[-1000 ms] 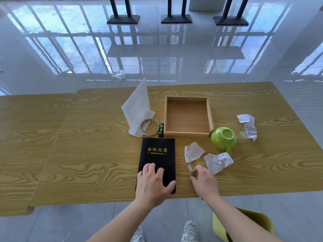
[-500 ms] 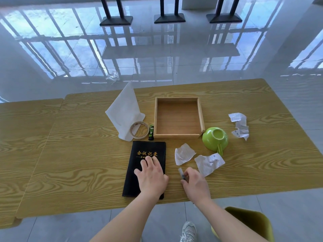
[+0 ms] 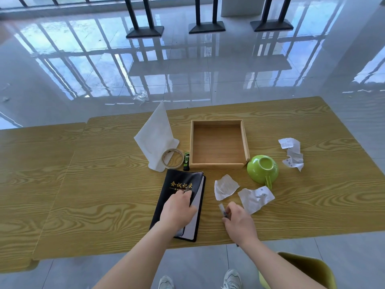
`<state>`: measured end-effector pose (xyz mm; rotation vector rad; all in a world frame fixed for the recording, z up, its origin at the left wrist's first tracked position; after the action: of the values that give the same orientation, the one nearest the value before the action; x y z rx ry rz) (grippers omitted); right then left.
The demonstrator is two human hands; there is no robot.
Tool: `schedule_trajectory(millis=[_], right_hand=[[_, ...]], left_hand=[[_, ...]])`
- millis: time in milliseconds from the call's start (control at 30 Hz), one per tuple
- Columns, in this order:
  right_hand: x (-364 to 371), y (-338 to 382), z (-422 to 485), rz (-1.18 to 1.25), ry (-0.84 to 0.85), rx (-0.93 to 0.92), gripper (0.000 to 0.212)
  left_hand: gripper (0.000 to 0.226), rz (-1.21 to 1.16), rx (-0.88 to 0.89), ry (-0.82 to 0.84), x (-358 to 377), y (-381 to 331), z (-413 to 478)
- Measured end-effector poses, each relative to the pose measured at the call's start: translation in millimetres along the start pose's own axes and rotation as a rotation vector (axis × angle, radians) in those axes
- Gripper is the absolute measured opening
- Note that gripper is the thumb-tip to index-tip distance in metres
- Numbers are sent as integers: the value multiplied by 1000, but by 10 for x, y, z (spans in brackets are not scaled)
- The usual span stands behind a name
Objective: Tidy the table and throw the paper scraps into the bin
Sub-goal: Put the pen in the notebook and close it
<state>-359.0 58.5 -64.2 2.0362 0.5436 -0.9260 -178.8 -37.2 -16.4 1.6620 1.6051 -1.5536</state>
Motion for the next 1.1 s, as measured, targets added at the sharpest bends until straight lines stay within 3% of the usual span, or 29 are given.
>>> schedule_trajectory(millis=[267, 433, 633, 800, 933, 1100], right_hand=[[-28, 26, -32, -10, 11, 13, 9], [-29, 121, -100, -20, -1, -11, 3], [32, 619, -162, 93, 37, -54, 8], [229, 1179, -137, 216, 184, -53, 12], [456, 1486, -51, 311, 270, 18, 19], [669, 1730, 13, 258, 276, 13, 26]], left_hand=[[28, -265, 62, -172, -431, 157, -219], [15, -377, 3, -291, -759, 477, -413], [38, -576, -51, -333, -864, 733, -697], [52, -685, -92, -378, -861, 899, -931], [56, -710, -113, -375, -841, 946, -1002], [57, -709, -121, -380, -829, 924, -1018]])
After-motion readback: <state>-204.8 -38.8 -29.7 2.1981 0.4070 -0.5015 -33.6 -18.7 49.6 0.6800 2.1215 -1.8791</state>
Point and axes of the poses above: each hand's wrist, its own z-axis towards the middle knuckle, its own x-axis out of the palm, y = z × x, the point moved 4 cm from there along z, towards the middle knuckle, and after that the axes turned 6 degrees about x, right-handed, at the moved point
